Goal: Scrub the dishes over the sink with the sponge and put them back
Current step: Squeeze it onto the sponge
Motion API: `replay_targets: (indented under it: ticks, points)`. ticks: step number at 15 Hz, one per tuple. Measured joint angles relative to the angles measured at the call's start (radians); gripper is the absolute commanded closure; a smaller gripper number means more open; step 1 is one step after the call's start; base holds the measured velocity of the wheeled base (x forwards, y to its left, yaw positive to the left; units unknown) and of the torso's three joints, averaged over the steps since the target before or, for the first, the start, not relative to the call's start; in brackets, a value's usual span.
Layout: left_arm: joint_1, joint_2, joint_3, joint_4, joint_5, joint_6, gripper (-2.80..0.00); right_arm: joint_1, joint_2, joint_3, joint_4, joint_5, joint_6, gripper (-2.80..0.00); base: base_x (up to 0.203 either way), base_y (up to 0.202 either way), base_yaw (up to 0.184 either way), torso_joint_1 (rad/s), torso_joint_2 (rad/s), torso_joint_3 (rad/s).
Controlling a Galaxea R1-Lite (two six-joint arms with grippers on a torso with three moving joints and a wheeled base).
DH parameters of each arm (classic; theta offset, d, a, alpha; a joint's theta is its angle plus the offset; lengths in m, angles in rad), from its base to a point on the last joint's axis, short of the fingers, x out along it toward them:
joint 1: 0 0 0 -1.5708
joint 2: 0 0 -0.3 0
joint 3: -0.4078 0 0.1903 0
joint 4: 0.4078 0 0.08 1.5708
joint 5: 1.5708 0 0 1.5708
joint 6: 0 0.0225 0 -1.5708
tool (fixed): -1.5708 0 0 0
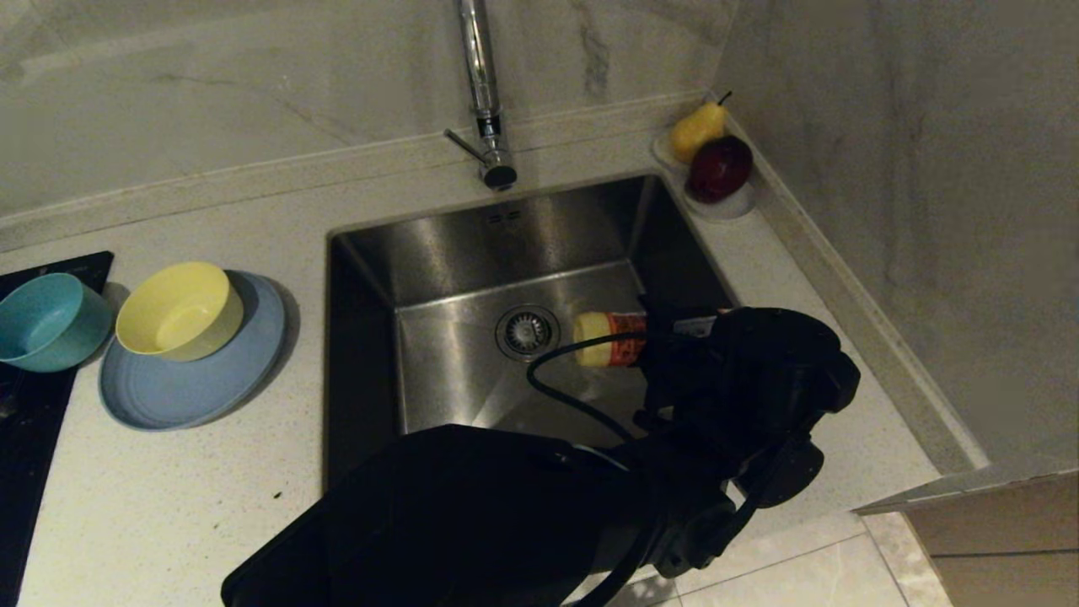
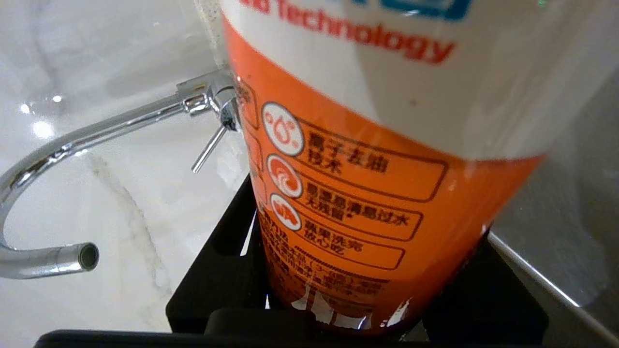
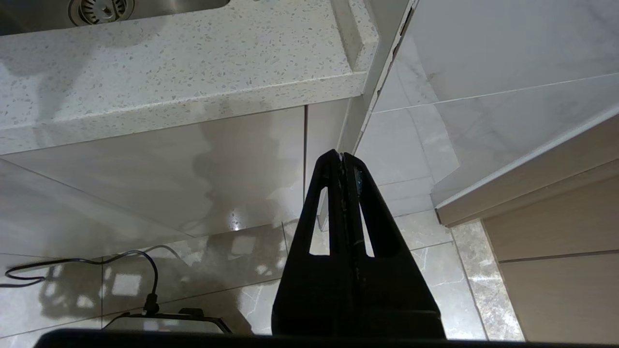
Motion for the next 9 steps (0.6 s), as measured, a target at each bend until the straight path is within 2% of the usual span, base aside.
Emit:
replay_targets:
  ticks: [4,9]
  points:
    - [-0.001,0.008,0.000,0.071,-0.001,-0.008,0.00,0.000,0.000,0.000,0.000,0.000,0.000,0.00,0.000,0.000,0.000,0.000,0.00,0.000]
    - [-0.001,0.018,0.000,0.071,-0.001,-0.010,0.00,0.000,0.000,0.000,0.000,0.000,0.000,0.00,0.000,0.000,0.000,0.000,0.00,0.000]
